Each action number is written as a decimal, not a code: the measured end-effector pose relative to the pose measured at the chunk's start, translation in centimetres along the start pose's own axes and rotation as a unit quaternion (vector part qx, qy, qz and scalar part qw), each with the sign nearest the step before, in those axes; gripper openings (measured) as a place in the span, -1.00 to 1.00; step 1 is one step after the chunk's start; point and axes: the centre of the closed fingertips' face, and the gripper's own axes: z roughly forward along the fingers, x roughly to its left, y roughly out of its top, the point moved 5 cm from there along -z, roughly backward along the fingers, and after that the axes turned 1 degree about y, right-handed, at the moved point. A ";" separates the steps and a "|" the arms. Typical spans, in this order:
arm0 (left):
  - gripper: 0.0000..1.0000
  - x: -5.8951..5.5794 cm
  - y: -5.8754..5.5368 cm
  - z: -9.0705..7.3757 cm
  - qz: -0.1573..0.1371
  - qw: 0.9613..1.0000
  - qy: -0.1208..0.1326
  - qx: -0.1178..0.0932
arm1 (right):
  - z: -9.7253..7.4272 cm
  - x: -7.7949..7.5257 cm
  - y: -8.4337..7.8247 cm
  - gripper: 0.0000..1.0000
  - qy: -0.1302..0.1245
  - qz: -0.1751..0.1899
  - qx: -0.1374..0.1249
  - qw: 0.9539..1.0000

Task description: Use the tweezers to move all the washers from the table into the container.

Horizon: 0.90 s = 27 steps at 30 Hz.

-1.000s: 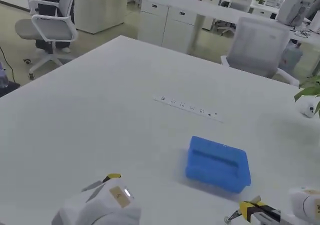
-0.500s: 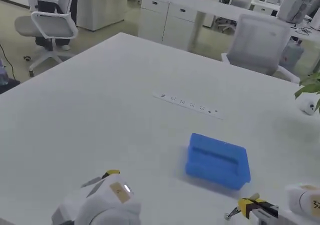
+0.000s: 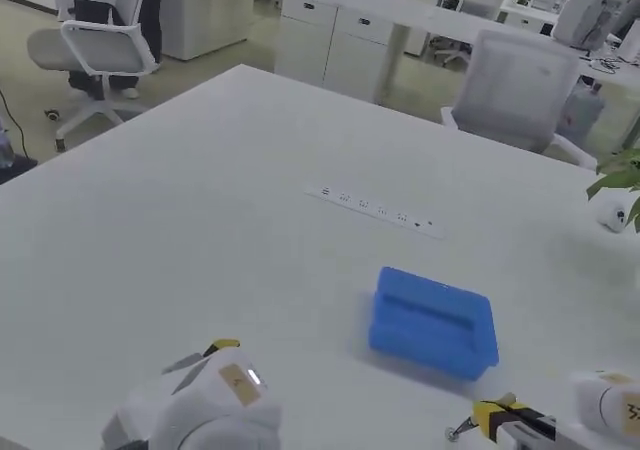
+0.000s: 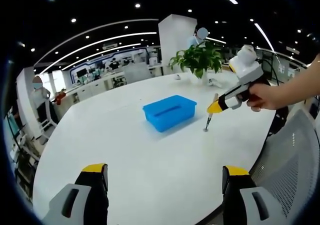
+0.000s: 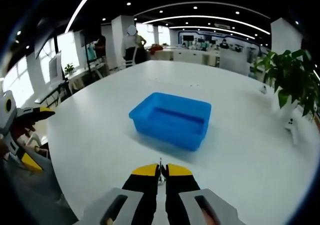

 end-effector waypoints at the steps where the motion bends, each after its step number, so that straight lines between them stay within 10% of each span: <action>1: 0.95 0.0 0.0 0.0 0.000 1.000 0.000 0.000 | 0.0 0.0 0.0 -0.99 -0.001 0.001 0.001 1.000; 27: 0.98 -0.1 0.1 -0.1 0.000 1.000 -0.005 -0.002 | -1.2 -0.8 4.4 -1.00 0.004 -0.001 -0.034 0.999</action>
